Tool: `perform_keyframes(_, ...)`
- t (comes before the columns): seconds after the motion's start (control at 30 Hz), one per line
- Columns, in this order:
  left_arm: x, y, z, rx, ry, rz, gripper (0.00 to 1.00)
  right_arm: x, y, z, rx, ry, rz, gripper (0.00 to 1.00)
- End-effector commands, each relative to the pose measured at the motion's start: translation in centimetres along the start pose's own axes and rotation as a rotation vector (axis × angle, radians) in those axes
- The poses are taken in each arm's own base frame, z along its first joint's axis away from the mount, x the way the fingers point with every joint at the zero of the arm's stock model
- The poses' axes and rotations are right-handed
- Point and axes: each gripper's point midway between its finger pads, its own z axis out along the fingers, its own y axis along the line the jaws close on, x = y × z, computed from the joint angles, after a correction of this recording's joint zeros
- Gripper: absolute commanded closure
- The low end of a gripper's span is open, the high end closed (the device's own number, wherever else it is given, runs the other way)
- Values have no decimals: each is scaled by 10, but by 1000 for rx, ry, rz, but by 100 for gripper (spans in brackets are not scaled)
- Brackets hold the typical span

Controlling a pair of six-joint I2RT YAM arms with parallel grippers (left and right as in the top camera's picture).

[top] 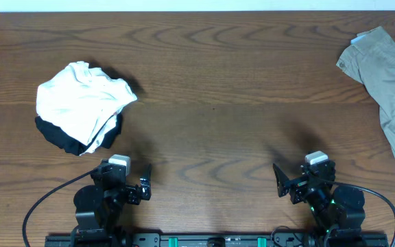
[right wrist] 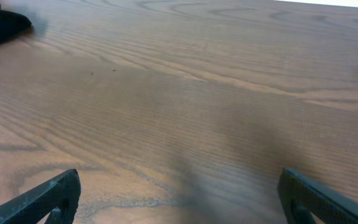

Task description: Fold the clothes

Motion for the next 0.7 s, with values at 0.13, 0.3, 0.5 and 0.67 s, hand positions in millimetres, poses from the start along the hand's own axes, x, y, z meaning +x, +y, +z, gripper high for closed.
perform_keyframes(0.13, 3, -1, 2, 10, 1, -11, 2, -5, 0, 0, 1, -23, -13, 1)
perform_keyframes(0.3, 3, -5, 2, 29, 0, -12, 2, -7, 23, -2, -136, -33, -15, 1)
perform_keyframes(0.5, 2, -5, 2, 29, -1, -180, 2, -24, 59, -12, -354, -113, -52, 1)
perform_keyframes(0.67, -1, -5, 2, 29, -11, -201, 2, -24, 77, -20, -467, -112, -29, 1)
